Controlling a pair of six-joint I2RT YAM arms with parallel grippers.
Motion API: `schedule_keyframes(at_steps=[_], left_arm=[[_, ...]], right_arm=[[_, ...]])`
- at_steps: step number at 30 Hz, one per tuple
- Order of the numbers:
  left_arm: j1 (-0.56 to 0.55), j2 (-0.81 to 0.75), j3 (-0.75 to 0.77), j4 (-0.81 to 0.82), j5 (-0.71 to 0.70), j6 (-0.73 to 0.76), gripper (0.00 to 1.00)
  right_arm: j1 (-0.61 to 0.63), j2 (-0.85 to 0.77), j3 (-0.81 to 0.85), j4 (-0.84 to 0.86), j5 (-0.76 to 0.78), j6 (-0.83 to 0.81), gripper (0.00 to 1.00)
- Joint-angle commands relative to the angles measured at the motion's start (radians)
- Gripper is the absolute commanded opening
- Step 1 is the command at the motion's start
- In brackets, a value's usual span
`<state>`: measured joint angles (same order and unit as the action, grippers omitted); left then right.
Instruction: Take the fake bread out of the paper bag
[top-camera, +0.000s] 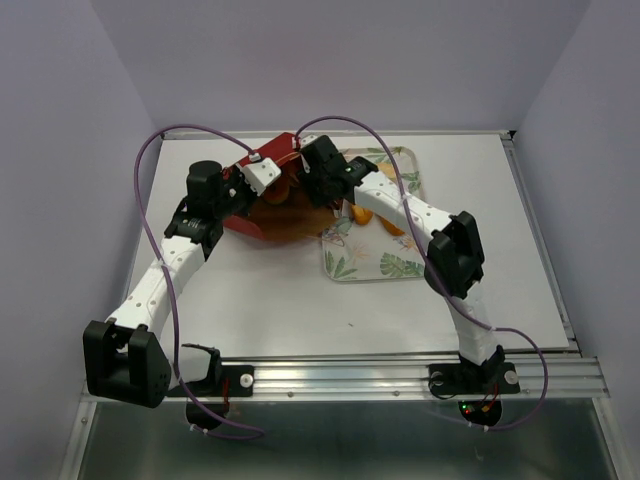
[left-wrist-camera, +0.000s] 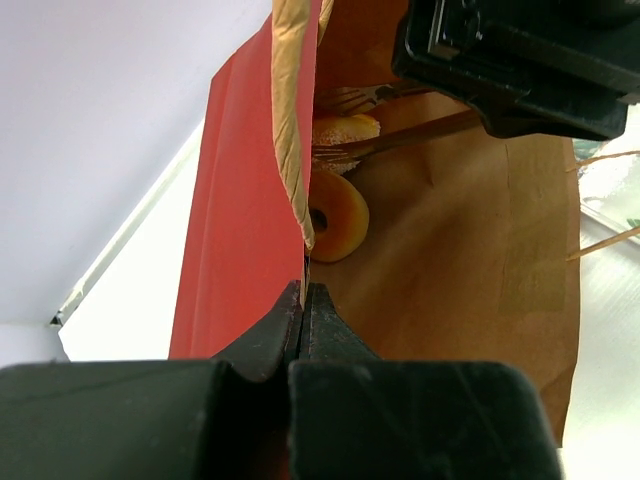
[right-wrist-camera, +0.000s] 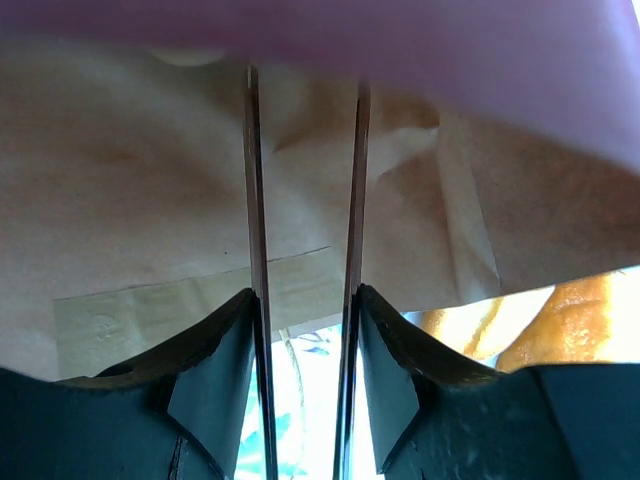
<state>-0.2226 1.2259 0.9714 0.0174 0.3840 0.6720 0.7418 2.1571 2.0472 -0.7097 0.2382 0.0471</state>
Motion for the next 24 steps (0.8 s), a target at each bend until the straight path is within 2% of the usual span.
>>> schedule_keyframes(at_steps=[1,24], left_arm=[[-0.004,-0.012,0.055,0.047,0.016,0.006,0.00],[-0.004,-0.014,0.061,0.049,0.033,0.006,0.00]], right_arm=[[0.010,0.013,0.054,0.055,0.009,-0.020,0.49],[0.010,0.027,0.079,0.065,0.035,-0.036,0.50]])
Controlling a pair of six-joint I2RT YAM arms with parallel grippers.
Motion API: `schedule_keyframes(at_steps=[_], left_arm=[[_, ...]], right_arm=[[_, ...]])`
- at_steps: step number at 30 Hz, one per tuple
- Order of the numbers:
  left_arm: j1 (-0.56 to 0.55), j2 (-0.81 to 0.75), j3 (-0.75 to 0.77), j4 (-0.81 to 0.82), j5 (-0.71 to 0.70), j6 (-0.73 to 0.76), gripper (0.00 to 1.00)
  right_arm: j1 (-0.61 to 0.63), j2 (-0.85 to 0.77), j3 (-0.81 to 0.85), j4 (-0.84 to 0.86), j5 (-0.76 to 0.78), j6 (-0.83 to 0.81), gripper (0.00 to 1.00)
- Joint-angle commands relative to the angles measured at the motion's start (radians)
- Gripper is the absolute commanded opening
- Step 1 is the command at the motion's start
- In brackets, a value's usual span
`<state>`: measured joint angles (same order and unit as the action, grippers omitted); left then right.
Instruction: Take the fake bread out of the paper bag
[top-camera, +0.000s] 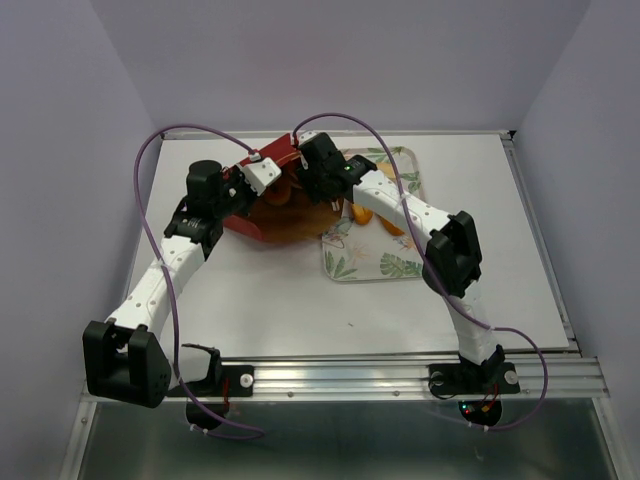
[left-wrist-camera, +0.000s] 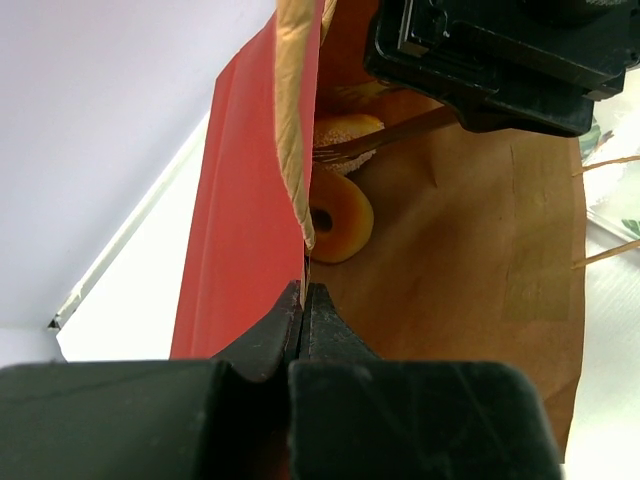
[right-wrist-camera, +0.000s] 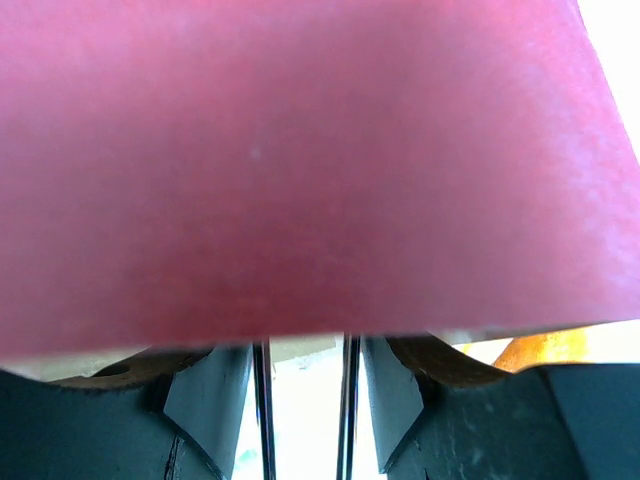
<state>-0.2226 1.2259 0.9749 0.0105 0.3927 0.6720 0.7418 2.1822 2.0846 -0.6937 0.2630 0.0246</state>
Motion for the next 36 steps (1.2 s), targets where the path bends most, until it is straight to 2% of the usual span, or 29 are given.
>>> schedule_keyframes(at_steps=[1,13,16,30,36], left_arm=[[-0.004,-0.014,0.059,0.055,0.025,0.006,0.00],[-0.004,-0.022,0.054,0.054,0.020,0.011,0.00],[-0.004,-0.022,0.053,0.054,0.021,0.011,0.00],[-0.004,-0.022,0.050,0.063,0.021,0.003,0.00],[-0.004,-0.025,0.050,0.065,0.018,0.006,0.00]], right_arm=[[0.010,0.008,0.040,0.052,0.012,-0.014,0.50],[0.010,0.040,0.028,0.060,-0.008,-0.012,0.50],[0.010,0.042,0.026,0.060,-0.011,-0.012,0.47],[0.010,-0.005,0.003,0.063,-0.038,-0.002,0.09],[0.010,-0.035,-0.008,0.065,-0.027,-0.002,0.01]])
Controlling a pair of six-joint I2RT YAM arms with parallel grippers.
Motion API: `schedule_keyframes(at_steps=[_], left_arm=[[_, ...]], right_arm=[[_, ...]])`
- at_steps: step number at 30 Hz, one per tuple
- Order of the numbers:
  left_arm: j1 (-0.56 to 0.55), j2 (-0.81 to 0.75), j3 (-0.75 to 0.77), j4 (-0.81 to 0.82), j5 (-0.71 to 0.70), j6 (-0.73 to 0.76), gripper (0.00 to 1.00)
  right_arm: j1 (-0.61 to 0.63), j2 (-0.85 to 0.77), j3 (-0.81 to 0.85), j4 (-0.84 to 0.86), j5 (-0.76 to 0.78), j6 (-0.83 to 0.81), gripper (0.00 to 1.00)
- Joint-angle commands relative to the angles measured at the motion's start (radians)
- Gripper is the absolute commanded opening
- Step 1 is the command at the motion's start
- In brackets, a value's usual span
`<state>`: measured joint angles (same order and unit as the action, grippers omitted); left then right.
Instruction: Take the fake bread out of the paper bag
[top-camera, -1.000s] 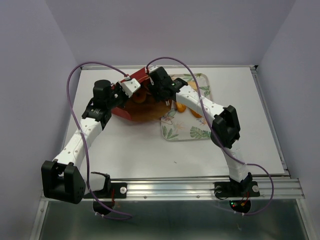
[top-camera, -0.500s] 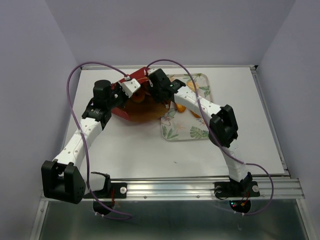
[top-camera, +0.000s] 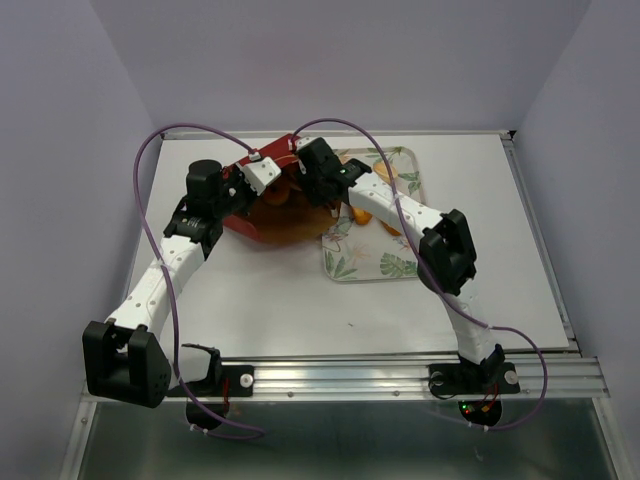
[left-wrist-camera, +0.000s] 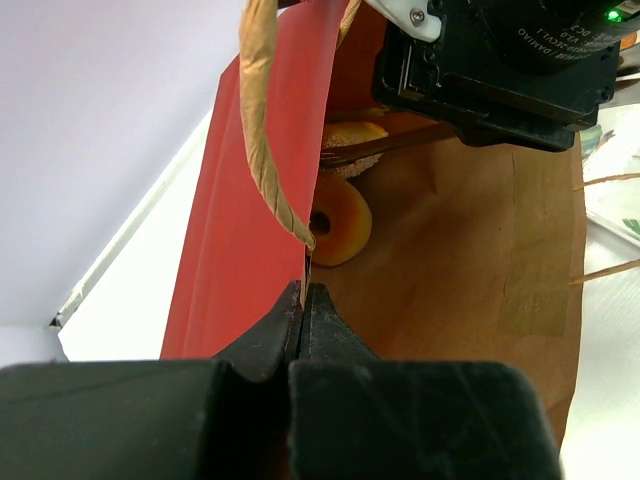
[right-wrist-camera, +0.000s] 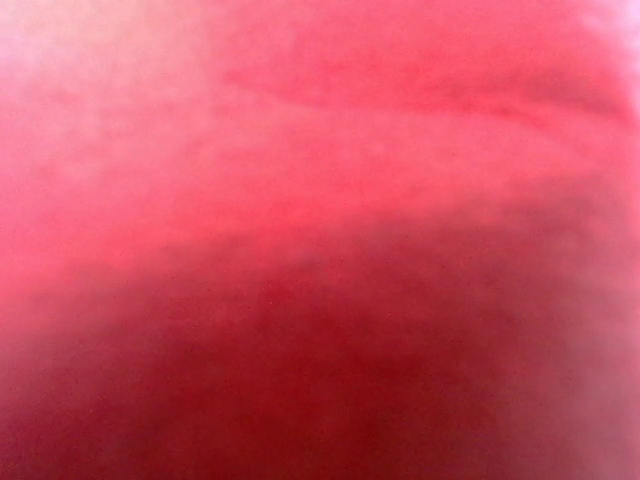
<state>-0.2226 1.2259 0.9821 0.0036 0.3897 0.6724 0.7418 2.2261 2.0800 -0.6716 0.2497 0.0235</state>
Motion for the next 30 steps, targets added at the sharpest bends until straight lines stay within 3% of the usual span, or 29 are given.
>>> schedule_keyframes(at_steps=[1,16,25,30], left_arm=[[-0.004,-0.025,0.041,0.070,0.020,0.006,0.00],[-0.004,-0.026,0.036,0.075,0.008,0.006,0.00],[-0.004,-0.022,0.035,0.085,0.002,0.000,0.00],[-0.004,-0.016,0.030,0.105,-0.028,-0.004,0.00]], right_arm=[[0.010,-0.083,-0.006,0.046,-0.013,0.001,0.01],[0.010,-0.160,-0.060,0.121,0.013,0.023,0.01],[0.010,-0.197,-0.066,0.136,-0.036,0.058,0.01],[0.010,-0.295,-0.135,0.138,-0.127,0.065,0.01]])
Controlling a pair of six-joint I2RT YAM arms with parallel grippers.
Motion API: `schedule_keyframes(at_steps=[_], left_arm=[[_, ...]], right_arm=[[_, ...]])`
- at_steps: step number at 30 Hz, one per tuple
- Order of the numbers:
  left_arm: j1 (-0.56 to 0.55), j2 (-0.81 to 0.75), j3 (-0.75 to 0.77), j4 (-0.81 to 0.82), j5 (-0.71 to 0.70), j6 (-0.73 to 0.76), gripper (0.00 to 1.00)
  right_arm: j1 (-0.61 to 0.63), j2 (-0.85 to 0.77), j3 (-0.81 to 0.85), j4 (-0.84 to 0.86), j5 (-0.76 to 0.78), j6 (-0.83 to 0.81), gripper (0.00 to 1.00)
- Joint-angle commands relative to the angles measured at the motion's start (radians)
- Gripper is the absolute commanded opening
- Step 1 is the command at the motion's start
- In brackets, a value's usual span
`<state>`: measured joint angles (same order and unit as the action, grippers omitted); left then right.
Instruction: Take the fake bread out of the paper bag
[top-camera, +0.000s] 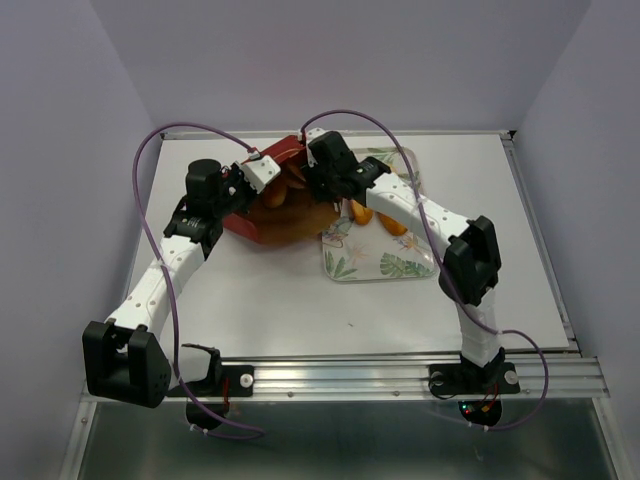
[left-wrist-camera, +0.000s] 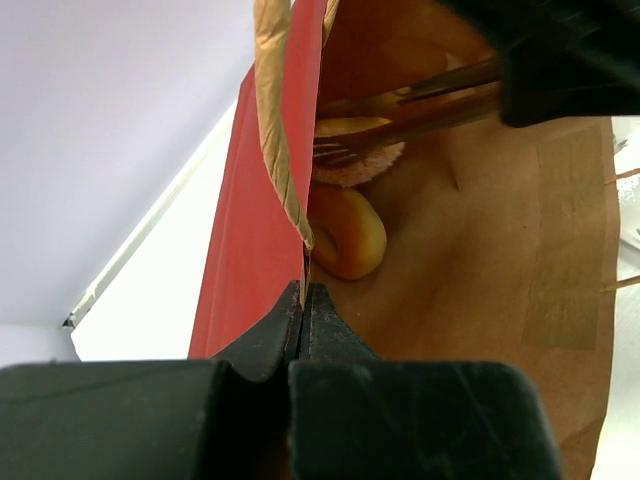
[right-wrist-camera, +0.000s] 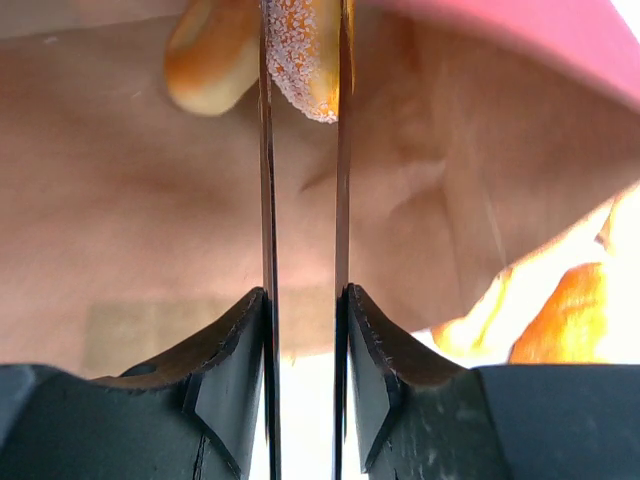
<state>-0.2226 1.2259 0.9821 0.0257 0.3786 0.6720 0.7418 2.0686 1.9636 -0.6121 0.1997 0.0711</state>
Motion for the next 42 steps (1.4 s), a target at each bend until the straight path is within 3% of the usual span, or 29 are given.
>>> schedule_keyframes(at_steps=[1,11,17,26,36,42], left_arm=[[-0.004,-0.016,0.030,0.085,-0.020,-0.002,0.00],[-0.004,-0.017,0.032,0.085,-0.026,0.000,0.00],[-0.004,-0.014,0.033,0.082,-0.053,0.008,0.00],[-0.004,-0.008,0.041,0.083,-0.050,0.012,0.00],[-0.004,-0.023,0.032,0.079,-0.049,0.020,0.00],[-0.004,-0.023,0.036,0.079,-0.040,0.018,0.00]], right_arm=[[0.010,-0.152,-0.031,0.080,-0.088,0.021,0.01],[0.010,-0.315,-0.196,0.071,-0.175,0.038,0.01],[0.010,-0.539,-0.411,0.014,-0.318,0.006,0.01],[0.010,-0.746,-0.503,-0.146,-0.126,0.096,0.01],[0.010,-0.950,-0.621,-0.259,0.308,0.380,0.01],[0.010,-0.969,-0.825,-0.247,0.273,0.486,0.01]])
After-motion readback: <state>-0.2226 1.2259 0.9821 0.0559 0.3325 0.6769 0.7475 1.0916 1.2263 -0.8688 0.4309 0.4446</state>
